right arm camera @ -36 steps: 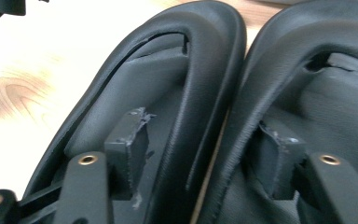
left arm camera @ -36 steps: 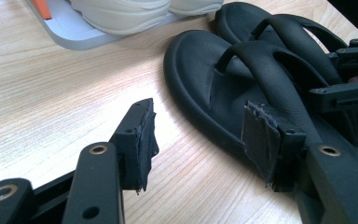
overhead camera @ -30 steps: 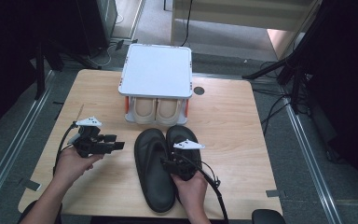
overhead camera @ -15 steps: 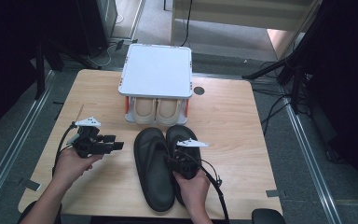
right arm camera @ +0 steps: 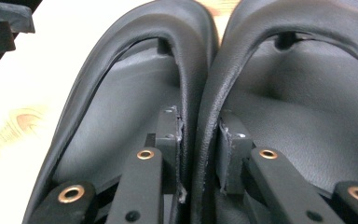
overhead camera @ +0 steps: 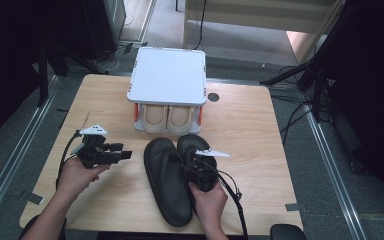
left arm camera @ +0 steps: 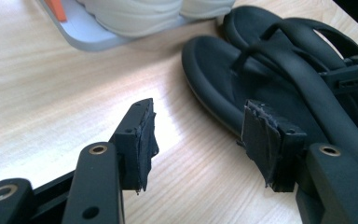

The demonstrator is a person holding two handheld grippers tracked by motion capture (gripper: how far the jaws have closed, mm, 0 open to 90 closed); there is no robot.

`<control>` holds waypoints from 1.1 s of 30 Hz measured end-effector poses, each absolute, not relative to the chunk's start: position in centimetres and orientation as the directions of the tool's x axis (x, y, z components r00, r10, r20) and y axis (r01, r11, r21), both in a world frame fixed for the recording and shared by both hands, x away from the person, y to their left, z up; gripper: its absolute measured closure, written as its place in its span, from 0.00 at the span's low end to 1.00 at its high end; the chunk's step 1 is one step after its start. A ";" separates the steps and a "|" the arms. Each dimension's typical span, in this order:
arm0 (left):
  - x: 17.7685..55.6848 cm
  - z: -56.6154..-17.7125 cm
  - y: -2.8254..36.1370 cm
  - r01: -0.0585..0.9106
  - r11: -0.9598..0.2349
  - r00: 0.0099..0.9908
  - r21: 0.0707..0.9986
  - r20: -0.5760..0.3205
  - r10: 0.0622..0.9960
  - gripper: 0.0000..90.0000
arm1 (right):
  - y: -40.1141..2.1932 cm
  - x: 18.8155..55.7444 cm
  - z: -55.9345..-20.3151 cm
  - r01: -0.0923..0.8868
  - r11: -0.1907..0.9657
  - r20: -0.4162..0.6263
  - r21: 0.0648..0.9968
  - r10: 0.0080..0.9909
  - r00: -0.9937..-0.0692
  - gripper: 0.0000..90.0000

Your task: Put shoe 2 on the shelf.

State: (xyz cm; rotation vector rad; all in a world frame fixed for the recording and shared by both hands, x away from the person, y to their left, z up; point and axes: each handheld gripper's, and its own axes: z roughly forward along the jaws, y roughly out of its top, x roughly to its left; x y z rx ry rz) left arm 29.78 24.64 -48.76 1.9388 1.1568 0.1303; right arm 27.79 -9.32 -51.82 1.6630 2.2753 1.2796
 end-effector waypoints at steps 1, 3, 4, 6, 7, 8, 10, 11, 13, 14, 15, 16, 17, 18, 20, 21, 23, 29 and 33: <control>29.8 -48.7 24.7 0.670 -0.207 0.566 0.713 -0.311 0.764 0.50 | -9.5 27.7 -51.8 0.774 0.082 0.412 0.628 0.809 -0.420 0.84; 29.8 -48.6 24.9 0.665 -0.197 0.564 0.720 -0.312 0.765 0.49 | -9.8 27.6 -51.7 0.775 0.084 0.413 0.626 0.807 -0.421 0.84; 29.8 -48.6 25.0 0.668 -0.196 0.561 0.718 -0.312 0.767 0.49 | -9.9 27.5 -51.6 0.773 0.088 0.414 0.629 0.803 -0.428 0.84; 29.8 -48.6 25.1 0.668 -0.194 0.558 0.718 -0.311 0.769 0.49 | -10.1 27.3 -51.3 0.769 0.097 0.415 0.632 0.796 -0.442 0.84; 29.8 -48.6 25.2 0.668 -0.194 0.560 0.718 -0.313 0.767 0.49 | -10.2 27.2 -51.1 0.768 0.101 0.418 0.633 0.791 -0.448 0.84; 29.8 -48.6 25.2 0.668 -0.189 0.555 0.719 -0.314 0.770 0.49 | -10.3 27.1 -50.9 0.765 0.106 0.418 0.636 0.785 -0.457 0.85; 29.8 -48.5 25.3 0.669 -0.186 0.553 0.720 -0.315 0.771 0.49 | -10.5 27.1 -50.4 0.757 0.129 0.420 0.640 0.767 -0.485 0.84; 29.8 -48.5 25.3 0.669 -0.186 0.552 0.719 -0.313 0.773 0.49 | -10.6 27.0 -50.1 0.758 0.143 0.422 0.637 0.758 -0.498 0.84; 29.9 -48.5 25.6 0.676 -0.184 0.544 0.714 -0.314 0.778 0.48 | -10.8 27.1 -49.5 0.748 0.196 0.415 0.634 0.730 -0.543 0.84; 29.9 -48.6 25.8 0.681 -0.181 0.537 0.710 -0.316 0.782 0.48 | -10.8 27.1 -49.3 0.738 0.222 0.408 0.638 0.715 -0.568 0.84; 30.0 -48.6 26.0 0.685 -0.183 0.531 0.705 -0.311 0.789 0.47 | -10.8 27.2 -49.0 0.727 0.257 0.403 0.637 0.693 -0.598 0.84; 30.0 -48.7 26.1 0.691 -0.183 0.526 0.699 -0.312 0.791 0.47 | -10.8 27.3 -48.8 0.713 0.282 0.396 0.642 0.674 -0.623 0.84; 30.0 -48.7 26.3 0.693 -0.181 0.518 0.698 -0.306 0.799 0.47 | -10.7 27.5 -48.6 0.695 0.315 0.382 0.646 0.655 -0.652 0.84; 30.0 -48.7 26.5 0.694 -0.182 0.516 0.696 -0.306 0.800 0.47 | -10.6 27.7 -48.4 0.675 0.347 0.375 0.651 0.625 -0.684 0.84; 30.0 -48.7 26.9 0.697 -0.178 0.507 0.694 -0.302 0.807 0.47 | -10.3 28.1 -48.1 0.650 0.402 0.367 0.645 0.583 -0.725 0.84; 30.0 -48.7 27.1 0.698 -0.173 0.502 0.695 -0.303 0.810 0.47 | -10.2 28.3 -48.0 0.639 0.421 0.364 0.643 0.566 -0.739 0.84; 30.0 -48.7 27.5 0.698 -0.163 0.492 0.697 -0.302 0.816 0.47 | -9.8 28.7 -47.8 0.611 0.474 0.355 0.634 0.522 -0.775 0.85; 29.8 -48.7 28.1 0.702 -0.143 0.471 0.698 -0.304 0.828 0.47 | -9.0 30.5 -47.5 0.554 0.548 0.371 0.627 0.415 -0.831 0.85; 29.5 -48.7 28.5 0.705 -0.139 0.463 0.695 -0.304 0.832 0.47 | -8.2 31.5 -47.3 0.501 0.597 0.359 0.626 0.350 -0.865 0.85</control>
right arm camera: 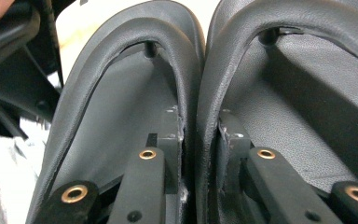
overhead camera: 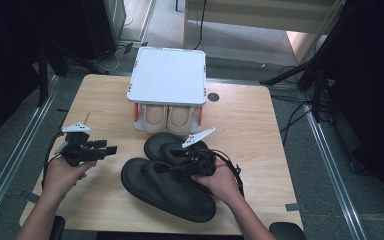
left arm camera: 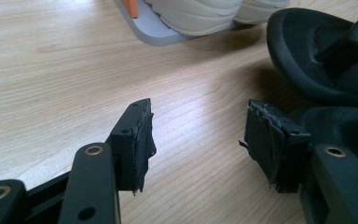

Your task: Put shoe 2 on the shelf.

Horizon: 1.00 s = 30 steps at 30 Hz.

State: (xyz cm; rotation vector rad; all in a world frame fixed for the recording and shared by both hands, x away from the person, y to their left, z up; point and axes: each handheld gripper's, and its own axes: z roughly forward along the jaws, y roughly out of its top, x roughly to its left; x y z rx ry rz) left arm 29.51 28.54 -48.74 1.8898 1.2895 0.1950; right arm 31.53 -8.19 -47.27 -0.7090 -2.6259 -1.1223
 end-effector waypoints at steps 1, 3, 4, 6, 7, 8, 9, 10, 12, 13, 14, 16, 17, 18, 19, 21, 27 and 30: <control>29.4 -48.8 28.6 0.703 -0.132 0.459 0.698 -0.304 0.835 0.47 | -8.0 31.8 -47.2 0.485 0.612 0.358 0.625 0.328 -0.875 0.85; 29.2 -48.8 28.9 0.707 -0.130 0.455 0.696 -0.306 0.836 0.47 | -7.6 32.3 -47.0 0.456 0.634 0.357 0.625 0.286 -0.889 0.85; 29.1 -48.8 29.0 0.709 -0.133 0.450 0.693 -0.300 0.841 0.47 | -7.5 32.5 -46.9 0.449 0.639 0.366 0.625 0.269 -0.891 0.85; 28.9 -49.0 29.4 0.713 -0.128 0.438 0.689 -0.296 0.849 0.47 | -7.2 33.1 -46.6 0.441 0.647 0.381 0.622 0.242 -0.892 0.85; 28.8 -49.0 29.5 0.716 -0.121 0.432 0.687 -0.300 0.850 0.47 | -7.1 33.4 -46.4 0.442 0.648 0.390 0.620 0.234 -0.891 0.85; 28.7 -49.0 29.6 0.716 -0.112 0.426 0.689 -0.304 0.852 0.47 | -7.0 33.7 -46.2 0.437 0.653 0.396 0.619 0.221 -0.891 0.84; 28.6 -49.0 29.7 0.717 -0.111 0.424 0.688 -0.304 0.853 0.47 | -6.8 33.9 -45.9 0.430 0.655 0.396 0.622 0.211 -0.894 0.84; 28.5 -49.0 29.8 0.716 -0.110 0.422 0.689 -0.302 0.855 0.47 | -6.7 34.1 -45.6 0.420 0.662 0.395 0.621 0.198 -0.897 0.84; 28.3 -49.0 29.9 0.718 -0.110 0.419 0.688 -0.301 0.857 0.47 | -6.3 34.4 -44.9 0.397 0.673 0.386 0.624 0.177 -0.906 0.84; 28.2 -49.0 29.9 0.718 -0.110 0.418 0.688 -0.298 0.858 0.47 | -6.1 34.6 -44.5 0.384 0.678 0.380 0.626 0.165 -0.910 0.84; 28.1 -49.0 30.0 0.718 -0.109 0.416 0.687 -0.298 0.859 0.47 | -5.9 34.8 -44.2 0.378 0.681 0.377 0.628 0.159 -0.912 0.84; 28.0 -49.0 30.1 0.719 -0.107 0.414 0.687 -0.298 0.860 0.47 | -5.5 35.1 -43.3 0.365 0.687 0.378 0.628 0.141 -0.915 0.84; 27.9 -49.0 30.2 0.719 -0.106 0.412 0.687 -0.298 0.861 0.47 | -5.3 35.3 -42.9 0.363 0.688 0.381 0.628 0.135 -0.915 0.84; 27.8 -49.1 30.3 0.718 -0.102 0.407 0.689 -0.296 0.864 0.47 | -5.1 35.4 -42.5 0.360 0.689 0.382 0.629 0.129 -0.915 0.84; 27.8 -49.1 30.3 0.719 -0.097 0.403 0.689 -0.299 0.865 0.47 | -4.8 35.6 -42.0 0.353 0.692 0.382 0.630 0.119 -0.916 0.84; 27.7 -49.1 30.5 0.720 -0.096 0.402 0.688 -0.300 0.865 0.47 | -4.4 35.9 -41.1 0.344 0.695 0.380 0.632 0.110 -0.919 0.84; 27.6 -49.1 30.5 0.720 -0.091 0.399 0.688 -0.303 0.865 0.47 | -3.6 36.8 -38.2 0.337 0.686 0.382 0.645 0.091 -0.919 0.84; 27.6 -49.1 30.4 0.720 -0.094 0.401 0.688 -0.302 0.865 0.47 | -3.3 37.1 -36.7 0.333 0.682 0.368 0.652 0.099 -0.924 0.84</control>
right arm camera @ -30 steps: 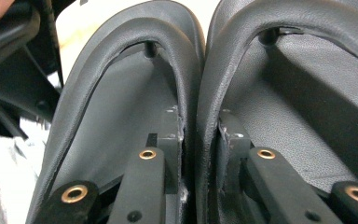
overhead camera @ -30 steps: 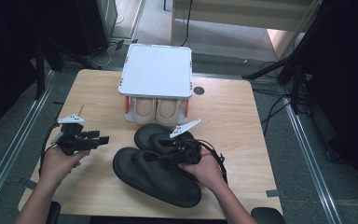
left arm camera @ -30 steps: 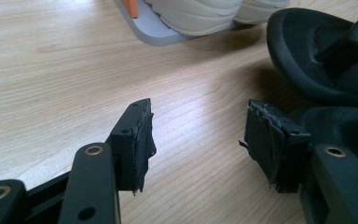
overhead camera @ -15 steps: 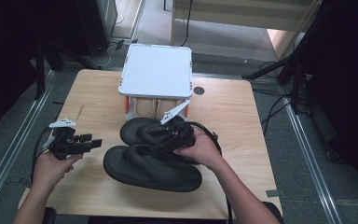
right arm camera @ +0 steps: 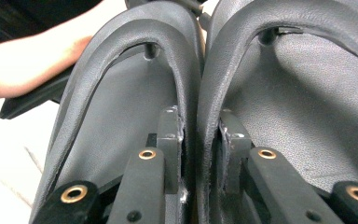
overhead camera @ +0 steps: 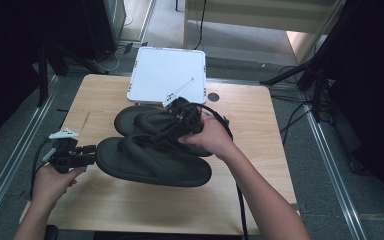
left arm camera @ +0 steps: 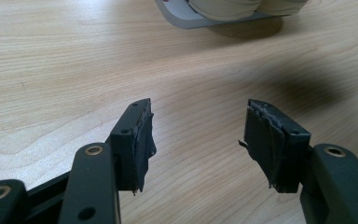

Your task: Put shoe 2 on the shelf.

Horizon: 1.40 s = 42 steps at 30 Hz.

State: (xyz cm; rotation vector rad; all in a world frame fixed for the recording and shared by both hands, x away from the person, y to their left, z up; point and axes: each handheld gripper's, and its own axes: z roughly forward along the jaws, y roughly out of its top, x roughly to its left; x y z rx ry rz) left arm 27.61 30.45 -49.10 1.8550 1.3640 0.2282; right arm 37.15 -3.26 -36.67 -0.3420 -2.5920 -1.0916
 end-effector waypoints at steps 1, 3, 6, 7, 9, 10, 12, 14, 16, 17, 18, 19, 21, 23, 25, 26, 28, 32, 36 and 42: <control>27.6 -49.1 30.5 0.720 -0.094 0.402 0.688 -0.302 0.865 0.47 | -3.2 37.3 -36.1 0.330 0.681 0.360 0.654 0.103 -0.927 0.84; 27.6 -49.1 30.4 0.720 -0.094 0.402 0.688 -0.303 0.864 0.47 | -3.1 37.5 -35.1 0.329 0.679 0.347 0.656 0.115 -0.931 0.84; 27.6 -49.1 30.4 0.719 -0.091 0.401 0.689 -0.305 0.864 0.47 | -3.0 38.1 -33.6 0.347 0.675 0.339 0.651 0.150 -0.929 0.84; 27.6 -49.1 30.4 0.720 -0.091 0.401 0.688 -0.306 0.863 0.47 | -2.9 38.4 -33.2 0.352 0.669 0.336 0.655 0.159 -0.928 0.84; 27.6 -49.1 30.4 0.720 -0.090 0.401 0.688 -0.306 0.863 0.47 | -3.0 39.0 -32.3 0.375 0.659 0.331 0.652 0.198 -0.923 0.84; 27.6 -49.1 30.4 0.720 -0.090 0.401 0.688 -0.307 0.863 0.47 | -3.0 39.5 -31.8 0.381 0.652 0.319 0.656 0.219 -0.922 0.84; 27.6 -49.1 30.3 0.720 -0.092 0.402 0.688 -0.305 0.863 0.47 | -3.0 40.2 -31.3 0.395 0.641 0.301 0.658 0.256 -0.919 0.84; 27.6 -49.1 30.3 0.722 -0.095 0.404 0.685 -0.306 0.862 0.47 | -3.1 41.4 -31.0 0.420 0.628 0.280 0.655 0.314 -0.907 0.84; 27.6 -49.2 30.2 0.720 -0.091 0.403 0.688 -0.309 0.861 0.47 | -3.1 42.5 -30.8 0.459 0.608 0.281 0.648 0.369 -0.886 0.84; 27.6 -49.2 30.1 0.721 -0.093 0.404 0.687 -0.307 0.862 0.47 | -3.0 42.9 -30.8 0.472 0.599 0.280 0.647 0.388 -0.878 0.84; 27.7 -49.2 30.1 0.722 -0.096 0.407 0.685 -0.309 0.859 0.47 | -3.0 43.6 -30.8 0.489 0.584 0.277 0.648 0.418 -0.865 0.84; 27.7 -49.2 30.1 0.722 -0.097 0.408 0.685 -0.310 0.859 0.47 | -3.0 44.2 -30.8 0.506 0.568 0.276 0.649 0.444 -0.852 0.84; 27.7 -49.2 30.0 0.722 -0.100 0.411 0.685 -0.308 0.858 0.47 | -2.9 45.4 -30.8 0.545 0.529 0.283 0.650 0.497 -0.820 0.84; 27.8 -49.2 30.0 0.721 -0.099 0.412 0.686 -0.310 0.857 0.47 | -2.8 46.7 -31.0 0.596 0.482 0.293 0.642 0.564 -0.772 0.84; 27.8 -49.2 29.9 0.721 -0.095 0.411 0.686 -0.314 0.856 0.47 | -2.7 47.6 -31.1 0.636 0.445 0.303 0.631 0.613 -0.729 0.84; 27.8 -49.2 29.9 0.722 -0.097 0.413 0.685 -0.314 0.855 0.47 | -2.6 48.1 -31.3 0.653 0.424 0.305 0.627 0.638 -0.707 0.84; 27.9 -49.2 29.9 0.719 -0.103 0.420 0.688 -0.311 0.852 0.47 | -2.5 49.0 -31.6 0.681 0.384 0.311 0.623 0.677 -0.666 0.84; 28.0 -49.3 29.7 0.719 -0.103 0.424 0.688 -0.316 0.849 0.47 | -2.2 50.7 -32.2 0.753 0.263 0.352 0.603 0.760 -0.547 0.84; 28.1 -49.2 29.6 0.721 -0.112 0.434 0.684 -0.319 0.843 0.47 | -1.6 51.7 -32.4 0.773 0.176 0.348 0.610 0.816 -0.461 0.84; 28.2 -49.1 29.2 0.714 -0.124 0.451 0.689 -0.317 0.834 0.47 | -0.4 53.1 -32.7 0.796 0.040 0.359 0.604 0.878 -0.317 0.84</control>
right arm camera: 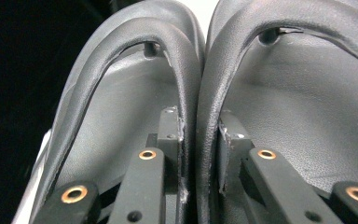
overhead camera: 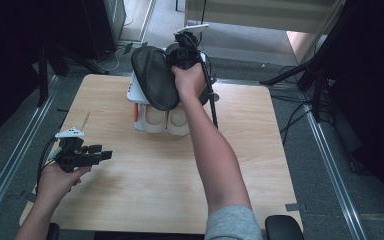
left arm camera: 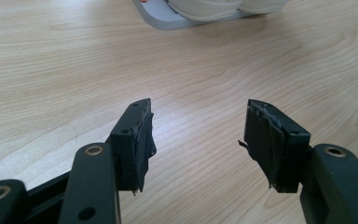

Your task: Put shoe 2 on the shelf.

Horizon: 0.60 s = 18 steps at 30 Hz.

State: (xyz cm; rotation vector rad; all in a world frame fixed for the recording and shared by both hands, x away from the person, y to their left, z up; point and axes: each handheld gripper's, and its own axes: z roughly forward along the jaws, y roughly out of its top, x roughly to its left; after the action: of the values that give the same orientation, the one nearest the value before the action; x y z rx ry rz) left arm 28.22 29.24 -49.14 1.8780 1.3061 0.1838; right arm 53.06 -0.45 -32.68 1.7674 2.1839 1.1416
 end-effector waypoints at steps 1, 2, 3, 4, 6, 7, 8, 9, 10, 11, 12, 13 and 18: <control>28.3 -49.1 29.2 0.715 -0.130 0.455 0.686 -0.316 0.832 0.47 | -0.3 53.2 -32.8 0.793 0.019 0.359 0.609 0.885 -0.296 0.84; 28.3 -49.1 29.1 0.713 -0.132 0.457 0.688 -0.314 0.832 0.47 | -0.2 53.3 -32.9 0.789 0.002 0.354 0.614 0.893 -0.278 0.84; 28.4 -49.1 29.0 0.712 -0.137 0.463 0.688 -0.315 0.828 0.47 | 0.0 53.3 -32.9 0.788 -0.017 0.349 0.615 0.902 -0.253 0.84; 28.4 -49.1 29.0 0.711 -0.140 0.464 0.689 -0.311 0.829 0.47 | 0.3 53.4 -33.0 0.786 -0.034 0.345 0.617 0.910 -0.232 0.84; 28.4 -49.1 28.8 0.711 -0.144 0.471 0.688 -0.313 0.825 0.47 | 0.7 53.6 -33.2 0.786 -0.071 0.353 0.614 0.916 -0.192 0.84; 28.5 -49.1 28.8 0.710 -0.148 0.474 0.688 -0.312 0.824 0.47 | 0.8 53.6 -33.3 0.785 -0.082 0.357 0.614 0.916 -0.183 0.84; 28.5 -49.1 28.7 0.711 -0.151 0.476 0.687 -0.312 0.822 0.47 | 0.9 53.8 -33.3 0.787 -0.098 0.363 0.609 0.917 -0.167 0.84; 28.6 -49.2 28.6 0.709 -0.152 0.477 0.689 -0.309 0.823 0.47 | 1.0 53.9 -33.4 0.786 -0.111 0.369 0.608 0.916 -0.156 0.84; 28.6 -49.2 28.6 0.712 -0.152 0.478 0.686 -0.315 0.820 0.47 | 1.2 54.0 -33.4 0.785 -0.125 0.378 0.606 0.914 -0.146 0.84; 28.6 -49.2 28.5 0.714 -0.158 0.481 0.683 -0.313 0.819 0.47 | 1.3 54.1 -33.5 0.783 -0.143 0.387 0.605 0.913 -0.133 0.84; 28.6 -49.2 28.5 0.709 -0.164 0.487 0.685 -0.308 0.817 0.47 | 1.5 54.1 -33.6 0.784 -0.155 0.395 0.601 0.910 -0.122 0.84; 28.6 -49.2 28.4 0.710 -0.163 0.487 0.686 -0.310 0.817 0.47 | 1.6 54.2 -33.6 0.784 -0.162 0.399 0.600 0.910 -0.116 0.84; 28.7 -49.2 28.5 0.710 -0.160 0.484 0.686 -0.310 0.819 0.47 | 1.6 54.5 -33.7 0.777 -0.182 0.394 0.602 0.915 -0.091 0.84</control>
State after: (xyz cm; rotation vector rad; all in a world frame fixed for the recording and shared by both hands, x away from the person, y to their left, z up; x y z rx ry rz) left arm 28.70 28.46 -49.23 1.9124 1.2697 0.1675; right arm 54.47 1.57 -33.71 1.9863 1.8823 1.1311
